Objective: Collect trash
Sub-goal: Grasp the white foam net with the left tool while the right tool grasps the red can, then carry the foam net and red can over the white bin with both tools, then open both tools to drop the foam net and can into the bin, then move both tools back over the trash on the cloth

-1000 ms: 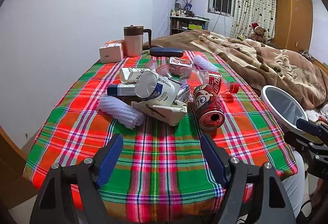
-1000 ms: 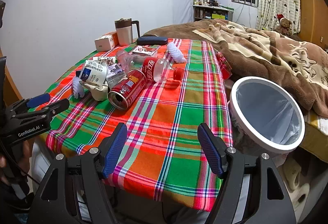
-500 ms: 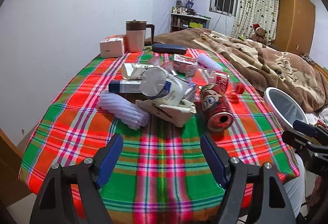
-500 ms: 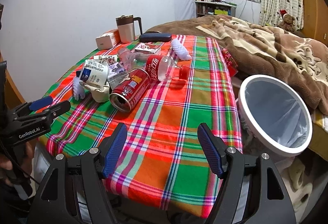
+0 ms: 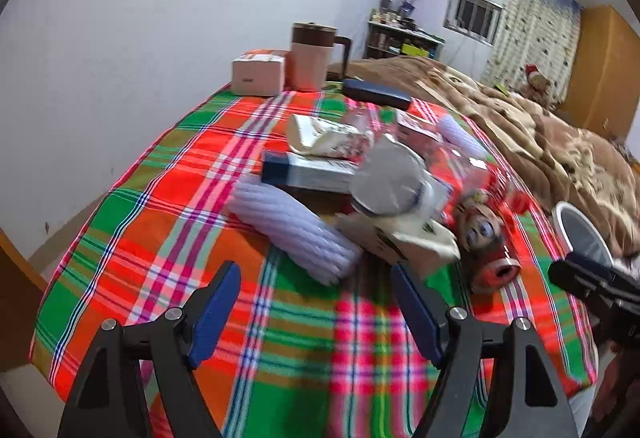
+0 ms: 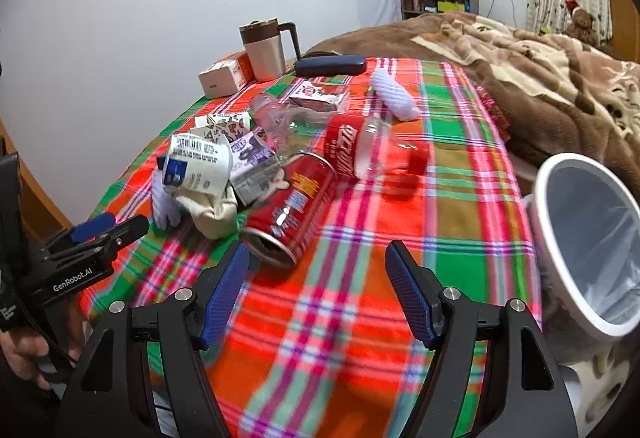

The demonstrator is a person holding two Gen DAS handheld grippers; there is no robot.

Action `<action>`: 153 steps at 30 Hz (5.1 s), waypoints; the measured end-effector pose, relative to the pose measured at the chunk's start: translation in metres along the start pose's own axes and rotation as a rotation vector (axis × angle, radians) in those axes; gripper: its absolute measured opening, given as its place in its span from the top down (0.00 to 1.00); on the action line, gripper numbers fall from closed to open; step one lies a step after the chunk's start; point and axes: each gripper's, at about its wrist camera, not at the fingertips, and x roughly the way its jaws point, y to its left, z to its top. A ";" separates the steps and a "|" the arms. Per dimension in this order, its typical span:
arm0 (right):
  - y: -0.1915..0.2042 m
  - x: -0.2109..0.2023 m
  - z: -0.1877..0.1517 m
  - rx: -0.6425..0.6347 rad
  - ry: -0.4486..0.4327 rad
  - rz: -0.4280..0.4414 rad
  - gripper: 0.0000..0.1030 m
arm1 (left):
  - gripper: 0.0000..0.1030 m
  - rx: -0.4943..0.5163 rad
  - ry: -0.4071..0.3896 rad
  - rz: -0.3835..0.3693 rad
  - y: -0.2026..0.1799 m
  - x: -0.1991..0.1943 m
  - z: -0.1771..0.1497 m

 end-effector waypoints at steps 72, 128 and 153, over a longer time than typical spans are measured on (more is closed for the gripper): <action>-0.055 -0.038 -0.012 0.141 -0.118 0.041 0.48 | 0.81 0.114 -0.083 -0.143 -0.075 -0.059 0.011; -0.216 -0.086 -0.042 0.446 -0.189 -0.299 0.37 | 0.52 0.467 0.189 -0.664 -0.340 0.059 -0.008; -0.127 -0.053 -0.024 0.174 -0.122 -0.055 0.37 | 0.52 0.280 0.076 -0.381 -0.192 0.014 -0.006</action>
